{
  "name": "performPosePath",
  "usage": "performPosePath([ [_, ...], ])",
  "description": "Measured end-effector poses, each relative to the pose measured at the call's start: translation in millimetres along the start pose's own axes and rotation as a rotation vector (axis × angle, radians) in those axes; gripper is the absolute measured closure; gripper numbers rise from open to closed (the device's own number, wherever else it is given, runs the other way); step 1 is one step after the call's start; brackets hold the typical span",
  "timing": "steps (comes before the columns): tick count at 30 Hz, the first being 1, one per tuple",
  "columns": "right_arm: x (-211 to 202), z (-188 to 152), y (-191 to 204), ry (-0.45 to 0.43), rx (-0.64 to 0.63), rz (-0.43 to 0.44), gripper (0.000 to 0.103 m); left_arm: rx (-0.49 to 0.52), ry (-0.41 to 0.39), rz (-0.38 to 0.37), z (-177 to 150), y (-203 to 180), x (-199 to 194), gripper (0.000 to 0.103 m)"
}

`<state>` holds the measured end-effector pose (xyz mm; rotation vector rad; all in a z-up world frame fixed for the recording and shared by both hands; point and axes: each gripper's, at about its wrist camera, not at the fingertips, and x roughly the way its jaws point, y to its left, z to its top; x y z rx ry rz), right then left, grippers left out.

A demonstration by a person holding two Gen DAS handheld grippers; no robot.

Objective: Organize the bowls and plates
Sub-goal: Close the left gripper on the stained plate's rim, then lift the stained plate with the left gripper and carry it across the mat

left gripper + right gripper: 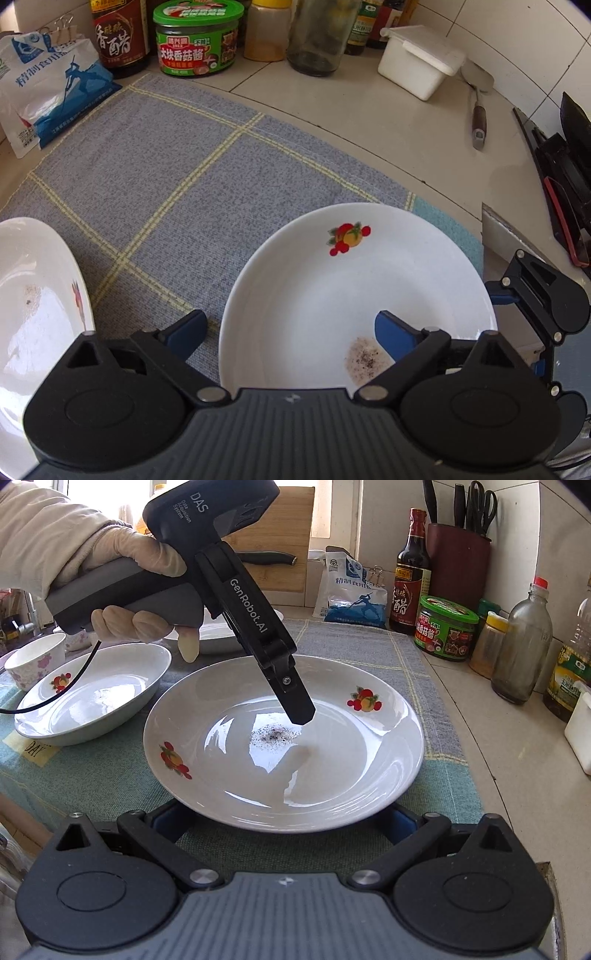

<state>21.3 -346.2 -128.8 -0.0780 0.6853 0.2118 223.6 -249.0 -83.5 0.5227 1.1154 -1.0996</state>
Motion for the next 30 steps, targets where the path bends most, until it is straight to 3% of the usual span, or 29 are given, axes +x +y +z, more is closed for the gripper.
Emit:
performPosePath([
  [7,0.9,0.6,0.3,0.005,-0.004,0.009,0.0,0.034,0.03,-0.048,10.0,1.8,0.6,0.022],
  [18,0.5,5.3,-1.7,0.035,-0.015,0.028,0.0,0.074,0.068,-0.076,14.2,1.2,3.6,0.024],
  [30,-0.4,21.1,-10.4,0.04,-0.024,0.057,0.0,0.045,0.044,-0.062,18.8,8.0,-1.5,0.024],
])
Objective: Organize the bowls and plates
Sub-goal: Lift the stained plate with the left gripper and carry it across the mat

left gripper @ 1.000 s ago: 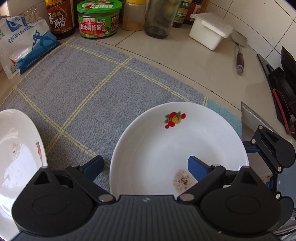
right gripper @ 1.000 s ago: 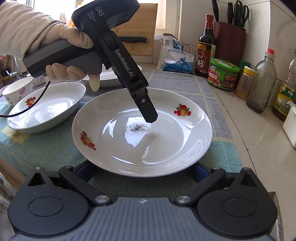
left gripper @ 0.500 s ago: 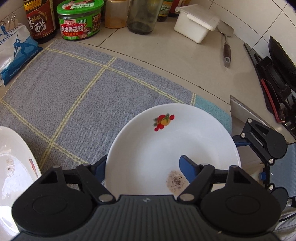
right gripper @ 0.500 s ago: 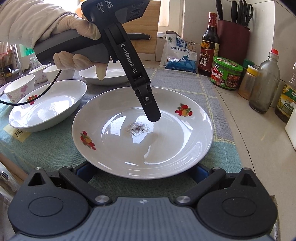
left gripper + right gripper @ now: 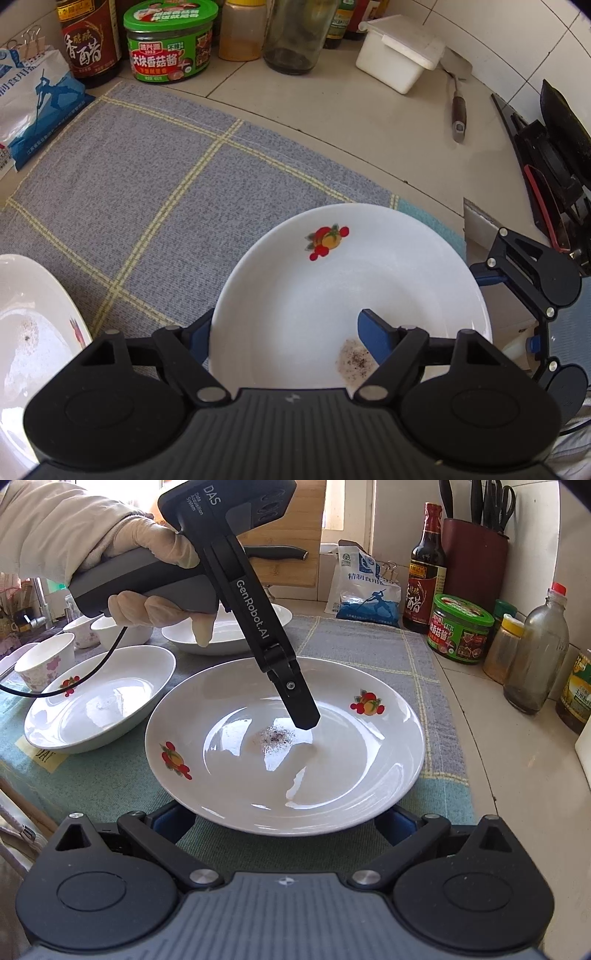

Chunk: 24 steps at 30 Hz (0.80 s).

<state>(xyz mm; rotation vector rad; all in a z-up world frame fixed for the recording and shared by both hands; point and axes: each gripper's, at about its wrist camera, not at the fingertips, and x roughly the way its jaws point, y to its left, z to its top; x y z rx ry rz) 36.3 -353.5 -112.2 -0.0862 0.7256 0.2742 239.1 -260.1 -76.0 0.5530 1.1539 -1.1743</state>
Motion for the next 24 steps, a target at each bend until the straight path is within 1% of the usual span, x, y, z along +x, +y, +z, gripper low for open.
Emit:
performPosePath([
  [10,12.0,19.3,-25.8,-0.01,-0.025,0.004,0.0,-0.022,-0.065,0.015,29.4,14.1,-13.6,0.025],
  [17,25.4,29.3,-48.9,-0.013,-0.046,0.008,0.0,-0.025,-0.098,0.037,50.4,24.1,-7.2,0.025],
  [24,41.6,38.7,-62.2,-0.018,-0.074,0.019,0.0,-0.037,-0.11,0.066,61.3,37.6,3.6,0.025],
])
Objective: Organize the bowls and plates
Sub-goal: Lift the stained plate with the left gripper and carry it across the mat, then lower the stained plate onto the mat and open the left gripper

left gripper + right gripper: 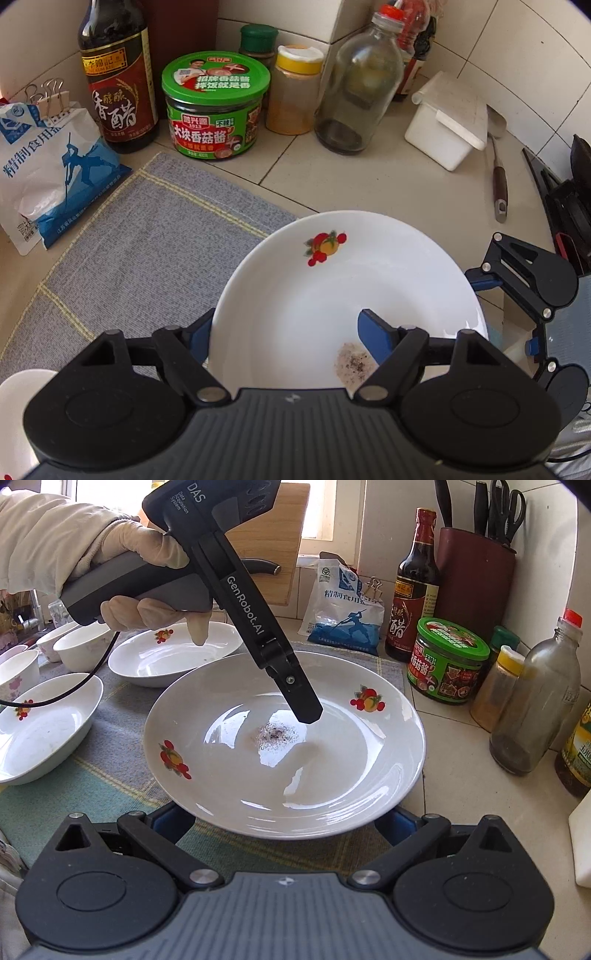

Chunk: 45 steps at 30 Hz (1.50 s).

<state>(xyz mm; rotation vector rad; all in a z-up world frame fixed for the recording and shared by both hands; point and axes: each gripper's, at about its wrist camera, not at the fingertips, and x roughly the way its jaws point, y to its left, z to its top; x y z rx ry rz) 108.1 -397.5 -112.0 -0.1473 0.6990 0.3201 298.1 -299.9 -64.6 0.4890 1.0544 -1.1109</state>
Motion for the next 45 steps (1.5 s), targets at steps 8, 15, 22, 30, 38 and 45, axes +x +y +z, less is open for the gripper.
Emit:
performPosePath([
  [8,19.9,4.4,-19.1,0.002,0.012,0.006,0.0,-0.023,-0.024,0.006,2.7,16.4,14.0,0.025],
  [15,28.6,5.6,-25.5,0.01,0.011,-0.003,0.0,-0.037,-0.031,0.009,7.6,23.1,21.9,0.025],
  [22,31.7,6.5,-25.0,0.015,0.011,-0.007,0.0,-0.044,-0.03,0.01,9.4,26.3,26.2,0.026],
  [30,33.6,7.2,-24.5,0.03,-0.009,-0.019,0.0,-0.043,-0.028,0.022,8.3,25.8,30.3,0.025],
  [38,19.6,8.3,-23.0,0.045,0.024,-0.016,0.0,-0.025,-0.05,0.074,-0.1,16.6,18.1,0.019],
  [45,6.5,4.4,-14.7,0.032,0.103,-0.049,0.0,-0.023,-0.124,0.137,-16.1,1.0,-18.5,0.012],
])
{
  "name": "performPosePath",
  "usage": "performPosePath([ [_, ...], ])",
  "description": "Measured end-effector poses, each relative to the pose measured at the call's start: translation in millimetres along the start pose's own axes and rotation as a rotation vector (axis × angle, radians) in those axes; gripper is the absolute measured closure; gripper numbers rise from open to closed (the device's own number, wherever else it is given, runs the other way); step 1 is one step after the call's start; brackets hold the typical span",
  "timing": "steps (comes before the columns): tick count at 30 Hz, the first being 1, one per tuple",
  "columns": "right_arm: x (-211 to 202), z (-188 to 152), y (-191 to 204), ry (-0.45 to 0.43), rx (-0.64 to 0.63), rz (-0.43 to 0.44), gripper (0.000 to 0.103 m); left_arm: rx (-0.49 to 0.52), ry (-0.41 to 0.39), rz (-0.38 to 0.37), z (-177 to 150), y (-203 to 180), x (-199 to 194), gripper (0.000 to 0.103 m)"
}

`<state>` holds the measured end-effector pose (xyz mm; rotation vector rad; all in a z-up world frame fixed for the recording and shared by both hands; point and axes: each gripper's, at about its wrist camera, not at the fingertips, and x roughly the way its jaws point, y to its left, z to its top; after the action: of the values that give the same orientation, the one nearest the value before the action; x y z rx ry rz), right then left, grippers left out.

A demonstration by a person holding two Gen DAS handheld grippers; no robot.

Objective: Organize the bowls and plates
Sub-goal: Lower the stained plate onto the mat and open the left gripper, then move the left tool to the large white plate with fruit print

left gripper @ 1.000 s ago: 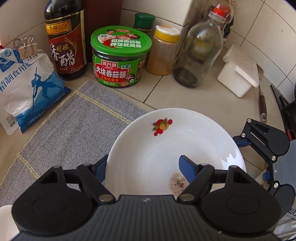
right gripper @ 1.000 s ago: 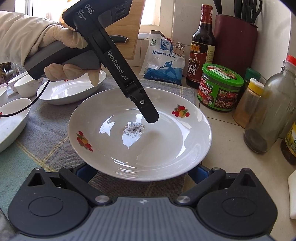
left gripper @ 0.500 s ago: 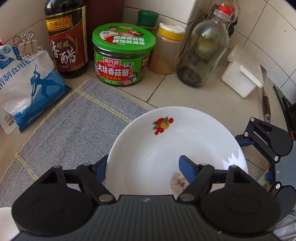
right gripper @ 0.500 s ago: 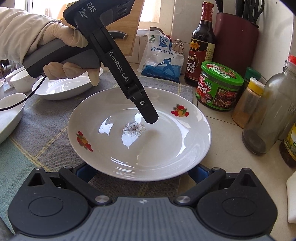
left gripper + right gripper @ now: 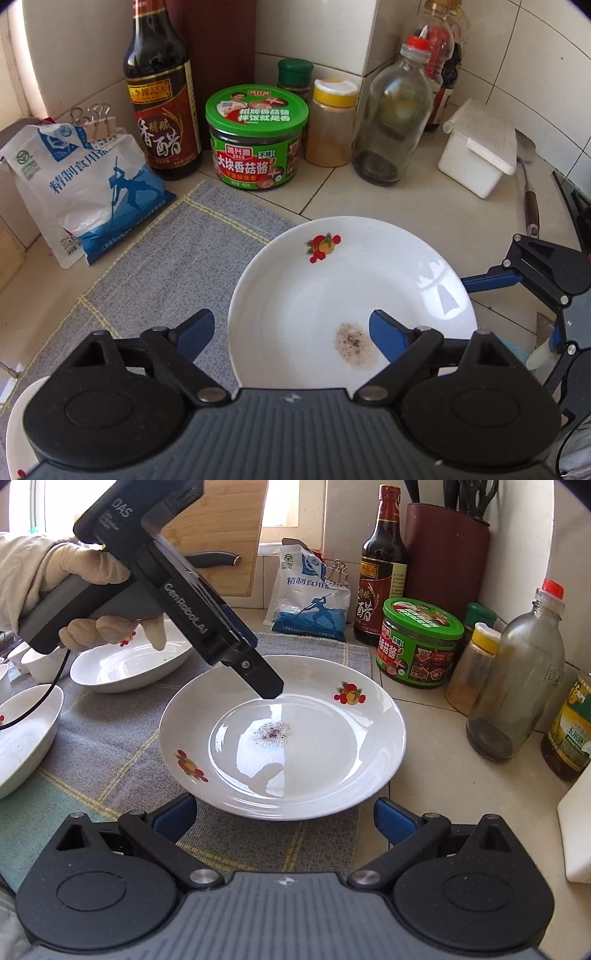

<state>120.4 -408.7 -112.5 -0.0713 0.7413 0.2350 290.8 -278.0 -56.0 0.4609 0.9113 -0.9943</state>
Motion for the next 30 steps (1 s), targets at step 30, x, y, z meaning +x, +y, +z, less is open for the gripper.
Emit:
performPosePath([
  [30,-47.2,-33.5,135.0,-0.045,-0.002,0.041,0.0,-0.342,-0.225,0.218,-188.5,-73.3,-165.5,0.007],
])
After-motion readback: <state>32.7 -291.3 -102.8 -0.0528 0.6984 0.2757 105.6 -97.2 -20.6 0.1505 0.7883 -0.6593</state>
